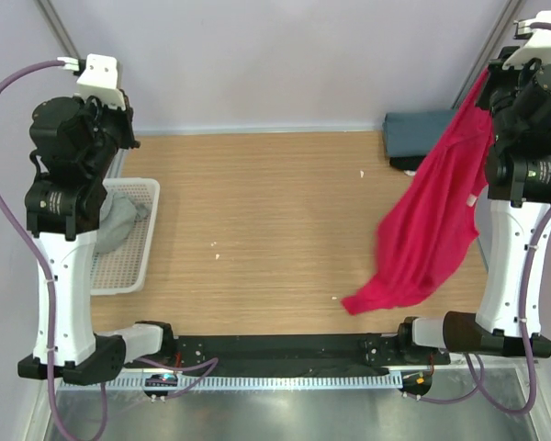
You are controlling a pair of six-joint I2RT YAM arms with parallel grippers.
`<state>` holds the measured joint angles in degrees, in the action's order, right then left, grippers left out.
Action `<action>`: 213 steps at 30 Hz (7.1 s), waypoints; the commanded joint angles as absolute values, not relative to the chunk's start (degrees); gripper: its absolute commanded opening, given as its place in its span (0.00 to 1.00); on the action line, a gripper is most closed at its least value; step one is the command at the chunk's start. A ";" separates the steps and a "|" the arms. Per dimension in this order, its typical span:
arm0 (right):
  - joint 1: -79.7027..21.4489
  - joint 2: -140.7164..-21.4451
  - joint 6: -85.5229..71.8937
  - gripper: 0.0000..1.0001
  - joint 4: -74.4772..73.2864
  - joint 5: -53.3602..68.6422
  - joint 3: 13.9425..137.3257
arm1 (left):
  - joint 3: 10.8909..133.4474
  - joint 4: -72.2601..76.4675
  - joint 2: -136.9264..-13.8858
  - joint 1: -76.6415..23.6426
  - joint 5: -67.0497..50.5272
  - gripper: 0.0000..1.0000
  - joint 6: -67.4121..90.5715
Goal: Fold and stack the t-shirts
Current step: Flatten the tshirt out
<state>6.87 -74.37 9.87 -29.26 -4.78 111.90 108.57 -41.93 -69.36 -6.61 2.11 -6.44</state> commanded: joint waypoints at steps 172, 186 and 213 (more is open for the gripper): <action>10.46 -91.23 6.59 0.01 -13.62 37.44 73.30 | 109.43 -59.41 -121.46 -56.78 -9.93 0.36 -10.20; 10.63 -91.50 6.94 0.02 -13.89 37.44 73.39 | 109.16 -59.76 -127.53 -56.78 -12.21 0.41 -9.84; 10.81 -92.46 7.29 0.01 -14.33 37.62 73.74 | 112.06 -61.61 -131.13 -58.27 -15.38 0.39 -9.32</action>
